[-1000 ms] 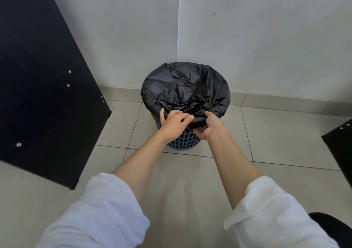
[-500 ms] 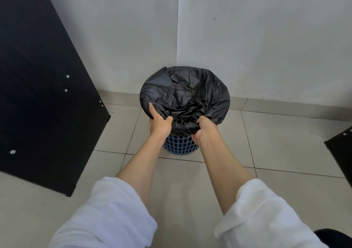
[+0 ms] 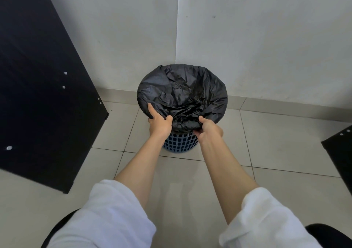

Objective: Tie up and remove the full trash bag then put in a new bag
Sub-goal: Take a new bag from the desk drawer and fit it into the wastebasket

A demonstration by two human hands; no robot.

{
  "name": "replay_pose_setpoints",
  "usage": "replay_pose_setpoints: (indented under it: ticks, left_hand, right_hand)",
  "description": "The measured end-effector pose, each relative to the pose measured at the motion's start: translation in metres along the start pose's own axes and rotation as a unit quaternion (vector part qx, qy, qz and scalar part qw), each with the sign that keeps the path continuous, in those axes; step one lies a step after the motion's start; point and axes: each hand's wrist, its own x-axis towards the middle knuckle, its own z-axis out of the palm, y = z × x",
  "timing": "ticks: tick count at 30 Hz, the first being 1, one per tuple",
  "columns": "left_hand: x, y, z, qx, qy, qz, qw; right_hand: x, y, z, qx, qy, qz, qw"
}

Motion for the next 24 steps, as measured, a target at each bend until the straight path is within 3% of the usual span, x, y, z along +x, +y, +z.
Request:
replay_pose_setpoints:
  ticks: [7,18,24]
  left_hand:
    - [-0.001,-0.001,-0.003,-0.018,-0.010,0.003,1.000]
    - [-0.012,0.000,0.002,-0.009,0.026,-0.017,0.999]
    - [-0.019,0.001,0.007,-0.005,0.033,-0.018,0.999]
  right_hand:
    - [-0.008,0.008,0.005,-0.070,0.012,-0.047,0.996]
    - [-0.007,0.002,0.003,0.091,-0.076,0.061,0.991]
    - [0.012,-0.004,0.004,0.104,-0.031,0.087,0.990]
